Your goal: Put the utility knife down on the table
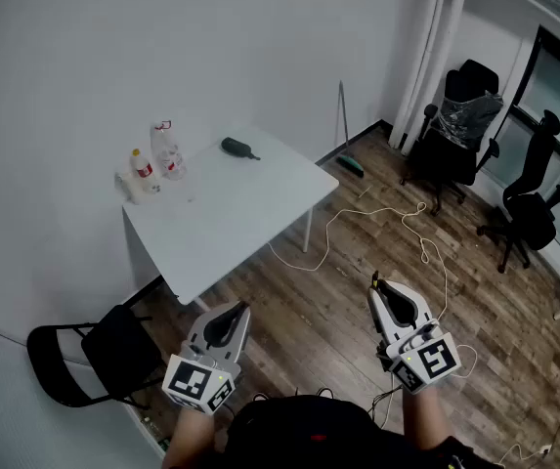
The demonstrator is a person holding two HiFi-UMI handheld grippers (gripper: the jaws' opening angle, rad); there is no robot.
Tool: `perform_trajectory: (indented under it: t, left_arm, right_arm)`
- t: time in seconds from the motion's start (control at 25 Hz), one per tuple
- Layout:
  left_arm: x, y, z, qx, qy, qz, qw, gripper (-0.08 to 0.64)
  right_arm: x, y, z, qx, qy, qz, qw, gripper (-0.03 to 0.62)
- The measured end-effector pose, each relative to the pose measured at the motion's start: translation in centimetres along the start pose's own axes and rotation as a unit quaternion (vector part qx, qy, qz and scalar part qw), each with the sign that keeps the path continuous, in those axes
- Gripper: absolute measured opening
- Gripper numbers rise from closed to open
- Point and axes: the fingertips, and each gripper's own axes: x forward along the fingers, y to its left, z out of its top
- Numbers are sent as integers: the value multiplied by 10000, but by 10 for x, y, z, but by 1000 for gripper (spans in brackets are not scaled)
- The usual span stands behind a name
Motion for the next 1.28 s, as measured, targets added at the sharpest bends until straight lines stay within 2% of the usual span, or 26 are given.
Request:
perform_trajectory:
  t: [0.28, 0.56, 0.76, 1.28]
  left_arm:
    - [5, -3, -1, 54, 17, -38, 10000, 35]
    - [6, -15, -7, 110, 153, -99, 9998, 35]
    - [11, -28, -9, 165, 172, -91, 9997, 35]
    - [56, -83, -20, 214, 346, 131, 9991, 35]
  right_arm:
    - [-4, -7, -11, -65, 150, -97, 9998, 66]
    - [-12, -8, -12, 161, 17, 43, 9999, 65]
    - [-21, -13, -17, 119, 61, 139, 9998, 65]
    - [-52, -76, -44, 488, 118, 427, 9978, 65]
